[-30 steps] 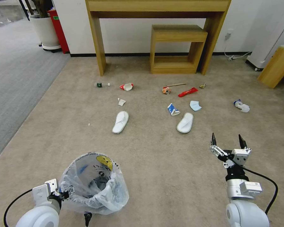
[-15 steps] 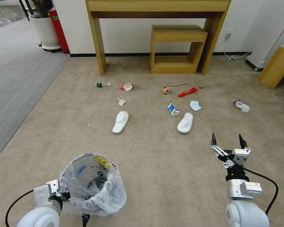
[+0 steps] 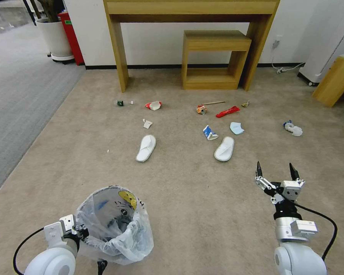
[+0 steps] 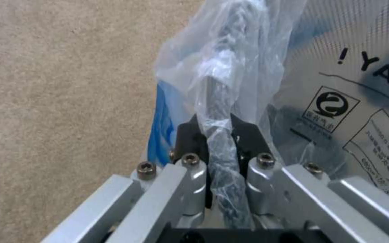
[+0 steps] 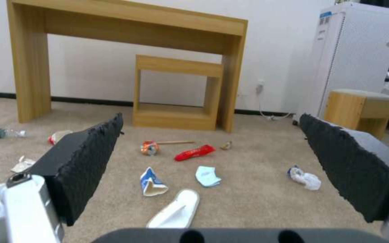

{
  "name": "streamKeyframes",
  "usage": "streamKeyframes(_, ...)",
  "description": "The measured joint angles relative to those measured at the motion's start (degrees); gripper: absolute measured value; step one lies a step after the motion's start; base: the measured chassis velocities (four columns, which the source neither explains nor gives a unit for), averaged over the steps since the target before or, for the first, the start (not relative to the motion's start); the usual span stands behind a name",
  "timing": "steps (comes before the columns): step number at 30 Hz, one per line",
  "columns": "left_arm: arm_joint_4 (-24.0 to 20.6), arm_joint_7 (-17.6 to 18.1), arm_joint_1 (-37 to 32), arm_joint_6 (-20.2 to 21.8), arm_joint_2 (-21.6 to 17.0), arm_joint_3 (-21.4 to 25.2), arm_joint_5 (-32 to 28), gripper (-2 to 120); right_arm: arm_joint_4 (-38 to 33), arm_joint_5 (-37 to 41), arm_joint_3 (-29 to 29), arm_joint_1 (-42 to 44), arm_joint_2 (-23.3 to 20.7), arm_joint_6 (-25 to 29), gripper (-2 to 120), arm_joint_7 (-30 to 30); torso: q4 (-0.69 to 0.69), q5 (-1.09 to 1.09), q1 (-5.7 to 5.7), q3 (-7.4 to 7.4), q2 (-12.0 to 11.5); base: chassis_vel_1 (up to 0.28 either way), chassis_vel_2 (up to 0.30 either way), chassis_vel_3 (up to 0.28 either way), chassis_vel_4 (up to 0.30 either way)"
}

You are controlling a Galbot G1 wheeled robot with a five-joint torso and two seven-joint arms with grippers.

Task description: Pick up the trash bin and place the garbage on the floor into it.

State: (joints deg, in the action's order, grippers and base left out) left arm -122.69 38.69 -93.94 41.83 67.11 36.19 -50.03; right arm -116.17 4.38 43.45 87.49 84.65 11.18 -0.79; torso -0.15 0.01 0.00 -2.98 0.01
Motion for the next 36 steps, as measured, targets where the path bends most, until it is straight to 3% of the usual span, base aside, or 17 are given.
streamKeyframes(16, -0.71, -1.84, -0.07, 0.24, 2.17, 0.53, 1.19, 3, 0.19, 0.0, 0.06, 0.04, -0.51, -0.04, 100, 0.11, 0.0, -0.03, 0.0, -0.01, -0.01, 0.0, 0.0, 0.0, 0.0)
streamKeyframes(36, -5.7, -2.32, -1.17, 0.43, 3.41, 2.52, -0.02, 1, -0.41, -0.08, 0.1, 0.62, -0.66, -0.14, 100, 0.22, 0.0, -0.02, 0.0, -0.02, -0.01, 0.0, 0.0, 0.0, 0.0)
